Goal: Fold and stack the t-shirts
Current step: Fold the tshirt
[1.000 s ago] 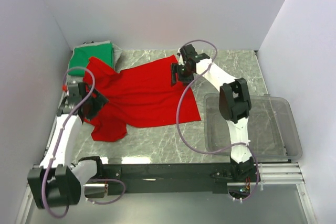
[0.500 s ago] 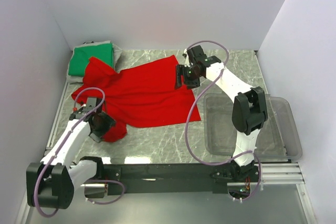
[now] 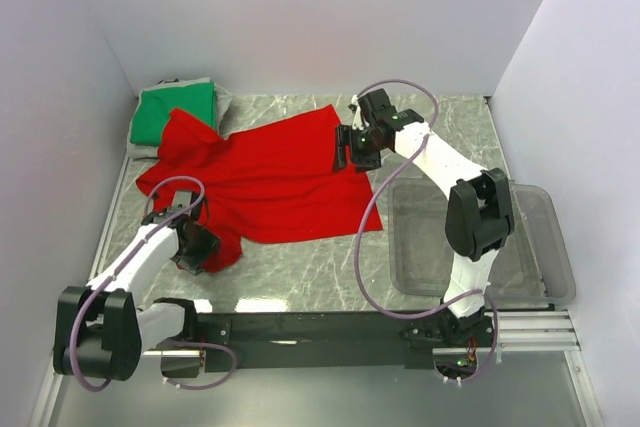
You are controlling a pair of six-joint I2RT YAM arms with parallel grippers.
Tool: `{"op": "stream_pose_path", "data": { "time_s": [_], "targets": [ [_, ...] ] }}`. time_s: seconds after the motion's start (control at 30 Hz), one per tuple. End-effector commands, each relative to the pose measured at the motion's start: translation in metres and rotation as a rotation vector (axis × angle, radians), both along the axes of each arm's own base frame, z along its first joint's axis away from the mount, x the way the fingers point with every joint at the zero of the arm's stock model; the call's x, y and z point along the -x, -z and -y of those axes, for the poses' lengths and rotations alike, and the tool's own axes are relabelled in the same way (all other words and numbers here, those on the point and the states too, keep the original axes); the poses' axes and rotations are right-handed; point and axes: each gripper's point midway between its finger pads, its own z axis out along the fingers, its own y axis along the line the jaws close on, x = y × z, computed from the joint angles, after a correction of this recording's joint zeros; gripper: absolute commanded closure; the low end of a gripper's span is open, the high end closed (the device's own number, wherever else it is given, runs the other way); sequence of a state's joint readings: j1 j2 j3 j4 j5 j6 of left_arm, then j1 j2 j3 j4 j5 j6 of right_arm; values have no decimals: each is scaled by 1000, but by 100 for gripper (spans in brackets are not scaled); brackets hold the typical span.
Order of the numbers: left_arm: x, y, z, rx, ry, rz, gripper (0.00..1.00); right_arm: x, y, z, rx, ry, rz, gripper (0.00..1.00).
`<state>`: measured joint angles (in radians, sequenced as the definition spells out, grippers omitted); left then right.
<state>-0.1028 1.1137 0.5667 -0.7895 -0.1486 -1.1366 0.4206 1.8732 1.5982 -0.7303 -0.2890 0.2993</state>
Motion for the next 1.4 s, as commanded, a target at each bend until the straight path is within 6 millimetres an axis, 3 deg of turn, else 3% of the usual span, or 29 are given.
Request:
{"op": "stream_pose_path", "data": {
  "time_s": [0.0, 0.2, 0.27, 0.3, 0.33, 0.37, 0.4, 0.57, 0.6, 0.63, 0.7, 0.77, 0.83, 0.87, 1.07, 1.17, 1.27, 1.37],
  "targets": [
    [-6, 5, -2, -13, -19, 14, 42, 5, -1, -12, -87, -16, -31, 27],
    [-6, 18, -2, -22, -3, -15, 44, 6, 6, -12, -82, -13, -56, 28],
    [-6, 21, -2, -23, 7, -21, 51, 4, 4, -12, -81, -11, -50, 28],
    [-8, 22, -1, -21, 20, -17, 73, 4, 3, -13, -82, -11, -47, 28],
    [-8, 22, -1, -23, 25, -24, 88, 4, 4, -12, -81, -11, -50, 28],
    [-8, 22, -1, -25, 35, -27, 99, 4, 4, -12, -80, -11, -50, 28],
    [-10, 17, 0, -22, 41, -28, 100, 4, 4, -12, -77, -10, -48, 28],
    [-17, -24, -2, -40, 98, -22, 100, 3, 17, -11, -57, -10, -79, 28],
    [-7, -30, -2, -38, 113, -66, 99, 2, 18, -12, -57, -11, -82, 28],
    [-13, -45, -1, -38, 140, -49, 98, 1, 22, -12, -52, -11, -90, 28],
    [-1, -57, -2, -40, 172, -118, 92, -1, 30, -12, -39, -12, -110, 28],
    [-7, -77, -5, -63, 197, -113, 88, -2, 37, -12, -29, -12, -125, 28],
    [-10, -92, -10, -96, 212, -112, 79, -2, 38, -12, -28, -12, -126, 28],
    [-12, -95, -13, -112, 211, -111, 68, -2, 39, -13, -29, -13, -131, 28],
    [-53, -99, -29, -195, 168, -42, 48, 0, 41, -15, -42, -18, -147, 29],
    [-67, -104, -23, -167, 153, 2, 43, 2, 40, -16, -51, -21, -151, 29],
    [-65, -104, -2, -83, 166, 35, 45, 3, 40, -17, -57, -23, -153, 29],
    [-40, -94, 20, -8, 187, 35, 45, 4, 42, -16, -58, -25, -159, 29]
  ]
}}
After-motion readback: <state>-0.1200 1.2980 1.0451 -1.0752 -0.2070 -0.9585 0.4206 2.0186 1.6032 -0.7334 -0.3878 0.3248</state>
